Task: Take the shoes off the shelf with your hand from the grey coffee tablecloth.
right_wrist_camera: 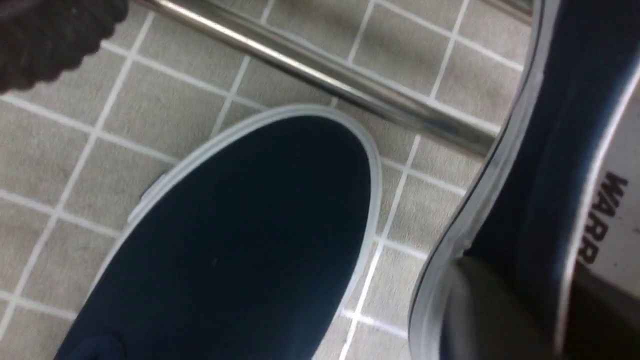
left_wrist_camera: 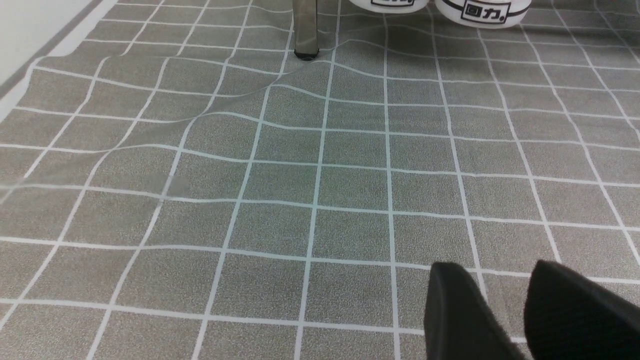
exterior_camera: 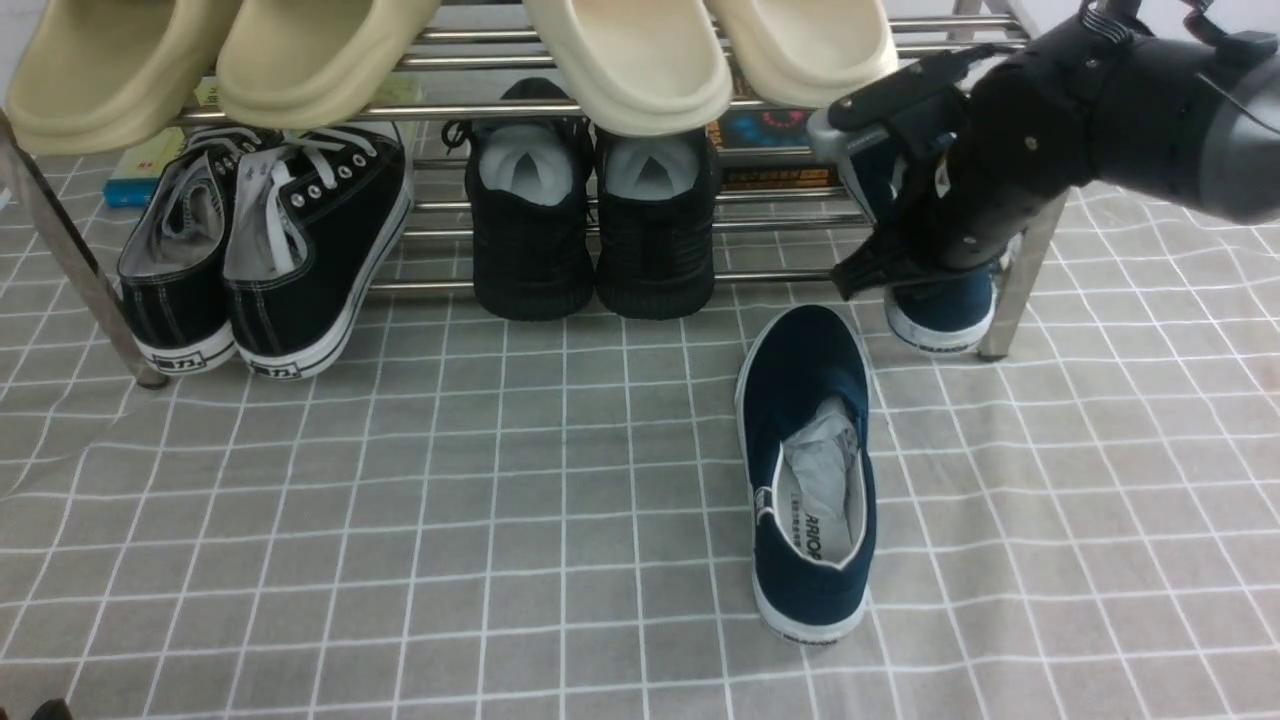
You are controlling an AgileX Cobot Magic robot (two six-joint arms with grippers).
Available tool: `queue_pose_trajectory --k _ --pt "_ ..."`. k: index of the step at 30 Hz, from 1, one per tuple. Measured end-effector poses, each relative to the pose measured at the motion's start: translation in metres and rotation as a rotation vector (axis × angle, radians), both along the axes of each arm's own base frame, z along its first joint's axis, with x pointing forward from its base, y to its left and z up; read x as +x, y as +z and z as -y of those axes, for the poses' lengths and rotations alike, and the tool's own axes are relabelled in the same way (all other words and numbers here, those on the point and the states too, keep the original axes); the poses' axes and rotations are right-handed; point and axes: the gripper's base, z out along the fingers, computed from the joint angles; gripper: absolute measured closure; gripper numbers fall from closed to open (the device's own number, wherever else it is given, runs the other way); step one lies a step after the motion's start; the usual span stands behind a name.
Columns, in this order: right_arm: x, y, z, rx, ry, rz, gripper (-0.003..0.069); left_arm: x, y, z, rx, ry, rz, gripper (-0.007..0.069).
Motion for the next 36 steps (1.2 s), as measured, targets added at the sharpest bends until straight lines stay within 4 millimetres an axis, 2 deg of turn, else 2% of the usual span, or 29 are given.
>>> queue_pose_trajectory --k 1,2,6,8,10,13,17,20,25,31,36 --pt "-0.006 0.004 0.000 -0.005 -0.006 -0.027 0.0623 0.000 0.000 0.000 0.000 0.000 0.000 0.0386" --pt "-0.012 0.009 0.000 -0.016 -0.008 -0.051 0.0636 0.000 0.000 0.000 0.000 0.000 0.000 0.0386" --pt "-0.040 0.035 0.000 -0.032 -0.014 -0.132 0.0636 0.000 0.000 0.000 0.000 0.000 0.000 0.0386" --pt "-0.066 0.059 -0.002 -0.031 -0.002 -0.176 0.0636 0.000 0.000 0.000 0.000 0.000 0.000 0.0386" --pt "-0.086 0.074 -0.001 -0.029 0.006 -0.218 0.0636 0.000 0.000 0.000 0.000 0.000 0.000 0.0386" --pt "-0.109 0.080 0.001 -0.015 0.023 -0.254 0.0636 0.000 0.000 0.000 0.000 0.000 0.000 0.0385" --pt "-0.125 0.065 0.004 -0.021 0.030 -0.323 0.0636 0.000 0.000 0.000 0.000 0.000 0.000 0.0385" --pt "-0.135 0.040 0.006 -0.016 0.025 -0.382 0.0636 0.000 0.000 0.000 0.000 0.000 0.000 0.0385" --pt "-0.134 0.023 0.005 0.007 0.032 -0.350 0.0636 0.000 0.000 0.000 0.000 0.000 0.000 0.0384" --pt "-0.128 0.019 0.002 0.041 0.046 -0.271 0.0636 0.000 0.000 0.000 0.000 0.000 0.000 0.0384" --pt "-0.121 0.009 -0.001 0.029 0.048 -0.276 0.0636 0.000 0.000 0.000 0.000 0.000 0.000 0.0384"
